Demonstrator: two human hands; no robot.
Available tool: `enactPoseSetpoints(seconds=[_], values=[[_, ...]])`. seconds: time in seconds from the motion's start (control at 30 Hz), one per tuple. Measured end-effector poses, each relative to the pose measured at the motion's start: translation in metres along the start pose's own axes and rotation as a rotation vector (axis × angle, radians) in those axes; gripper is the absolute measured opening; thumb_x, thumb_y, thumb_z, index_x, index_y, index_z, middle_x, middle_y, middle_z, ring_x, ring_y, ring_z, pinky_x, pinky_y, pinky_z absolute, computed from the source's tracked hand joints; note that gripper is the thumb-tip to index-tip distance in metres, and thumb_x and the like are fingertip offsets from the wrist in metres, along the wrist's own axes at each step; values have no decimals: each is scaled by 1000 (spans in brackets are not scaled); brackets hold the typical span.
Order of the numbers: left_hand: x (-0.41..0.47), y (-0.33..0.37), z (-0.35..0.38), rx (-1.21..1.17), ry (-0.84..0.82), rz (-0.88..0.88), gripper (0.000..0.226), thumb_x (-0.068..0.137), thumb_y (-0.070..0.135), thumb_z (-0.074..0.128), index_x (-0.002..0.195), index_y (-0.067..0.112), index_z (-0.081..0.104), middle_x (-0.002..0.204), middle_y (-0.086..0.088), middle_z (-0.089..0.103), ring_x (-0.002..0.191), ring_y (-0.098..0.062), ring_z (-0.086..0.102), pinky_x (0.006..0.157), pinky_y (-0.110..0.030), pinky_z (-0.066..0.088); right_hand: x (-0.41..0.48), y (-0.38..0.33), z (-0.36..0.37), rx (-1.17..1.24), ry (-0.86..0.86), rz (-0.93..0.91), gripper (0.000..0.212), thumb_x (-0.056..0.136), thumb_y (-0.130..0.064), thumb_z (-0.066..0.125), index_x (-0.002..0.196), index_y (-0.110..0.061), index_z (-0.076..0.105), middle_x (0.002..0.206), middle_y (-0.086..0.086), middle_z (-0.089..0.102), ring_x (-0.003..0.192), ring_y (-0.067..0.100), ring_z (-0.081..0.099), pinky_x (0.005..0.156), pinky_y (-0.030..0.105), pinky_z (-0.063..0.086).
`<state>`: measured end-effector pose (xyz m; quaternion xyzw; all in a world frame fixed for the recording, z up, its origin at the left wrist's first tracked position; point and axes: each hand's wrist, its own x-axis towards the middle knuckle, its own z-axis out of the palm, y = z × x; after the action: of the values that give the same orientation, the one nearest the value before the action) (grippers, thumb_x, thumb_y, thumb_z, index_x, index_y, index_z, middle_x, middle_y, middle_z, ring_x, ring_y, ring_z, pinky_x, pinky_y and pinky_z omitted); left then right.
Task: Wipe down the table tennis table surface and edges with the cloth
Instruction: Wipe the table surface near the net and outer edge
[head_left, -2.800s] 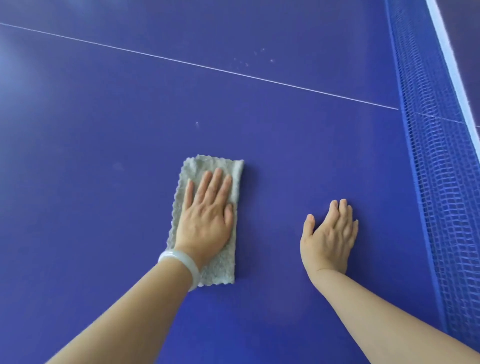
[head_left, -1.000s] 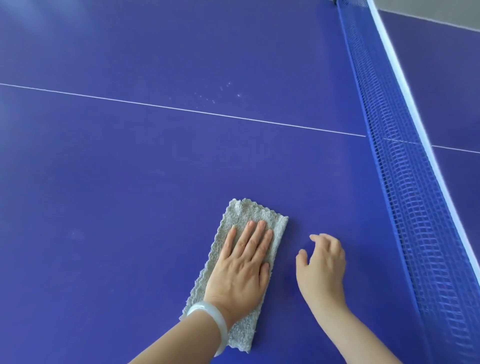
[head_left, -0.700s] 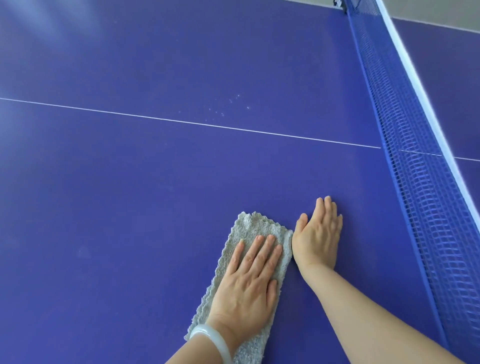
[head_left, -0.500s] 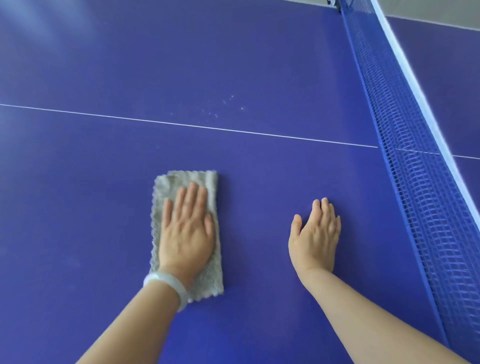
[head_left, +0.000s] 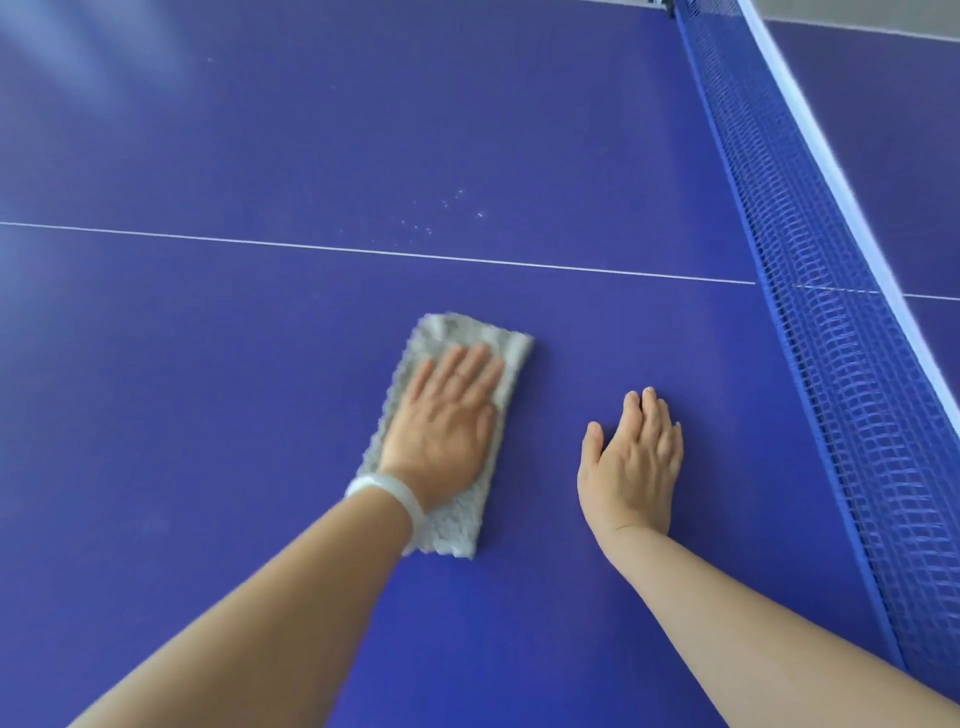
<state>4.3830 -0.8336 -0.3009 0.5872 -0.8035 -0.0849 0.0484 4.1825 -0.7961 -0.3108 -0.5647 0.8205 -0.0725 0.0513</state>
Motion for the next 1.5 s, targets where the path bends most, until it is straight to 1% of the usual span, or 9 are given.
enactPoseSetpoints(seconds=[0.17, 0.3, 0.4, 0.7, 0.97, 1.1, 1.27, 1.37, 1.5], values=[[4, -14, 0, -58, 105, -389, 58, 101, 32, 24, 158, 26, 13, 165, 4, 5, 152, -18, -1, 123, -42, -3, -1, -4, 1, -6, 38, 0, 63, 99, -40, 40, 149, -2, 34, 159, 16, 29, 148, 30, 24, 123, 48, 16], [-4, 58, 19, -37, 8, 33, 59, 100, 36, 14, 158, 26, 10, 166, 5, 2, 152, -19, -8, 122, -46, -4, 2, -4, 2, 3, 31, 0, 64, 99, -41, 42, 149, -2, 34, 159, 16, 28, 149, 30, 22, 123, 47, 14], [11, 46, 15, -24, -41, 220, 56, 102, 41, 11, 158, 32, 8, 165, 10, -1, 151, -14, -9, 123, -42, -5, 2, -1, 1, -25, 23, -16, 67, 98, -44, 41, 150, -3, 32, 160, 16, 26, 150, 29, 21, 123, 46, 12], [19, -56, 0, -51, 100, -294, 56, 102, 38, 24, 157, 29, 15, 165, 6, 7, 152, -15, 0, 123, -40, -1, 2, -1, 0, -16, 33, -19, 66, 97, -42, 47, 147, -1, 36, 158, 18, 30, 148, 31, 25, 122, 49, 17], [21, -55, -4, -93, 86, -291, 59, 101, 39, 21, 158, 30, 10, 165, 7, 1, 152, -13, -6, 123, -41, -5, -2, -10, -8, -159, -10, -139, 64, 95, -27, 59, 142, 12, 41, 152, 28, 35, 141, 48, 32, 115, 64, 25], [22, -56, -2, -89, 87, -282, 60, 99, 40, 17, 158, 29, 9, 165, 7, 0, 152, -13, -7, 123, -42, -4, 12, -45, -14, -194, -34, -385, 65, 97, -29, 54, 150, 3, 33, 159, 20, 27, 150, 34, 21, 123, 52, 15], [22, -54, -4, -105, 69, -288, 60, 100, 39, 20, 158, 29, 9, 165, 8, -1, 151, -13, -9, 123, -41, -6, 27, -116, 5, 64, -152, -148, 62, 106, -36, 31, 157, -6, 11, 166, 10, 2, 153, 23, -2, 124, 42, -2], [20, -54, -3, -62, 51, -267, 59, 102, 38, 18, 158, 28, 6, 165, 7, -4, 151, -15, -12, 122, -43, -7, 20, -123, 18, 19, -65, -115, 65, 104, -39, 30, 156, -4, 12, 165, 13, 6, 153, 26, 1, 124, 47, -1], [26, -50, -3, -18, -19, -18, 59, 100, 41, 8, 158, 30, 3, 165, 9, -3, 151, -16, -13, 122, -44, -5, 22, -121, 25, 32, -18, -126, 70, 101, -44, 34, 155, -3, 19, 164, 16, 14, 153, 27, 8, 124, 48, 2]])
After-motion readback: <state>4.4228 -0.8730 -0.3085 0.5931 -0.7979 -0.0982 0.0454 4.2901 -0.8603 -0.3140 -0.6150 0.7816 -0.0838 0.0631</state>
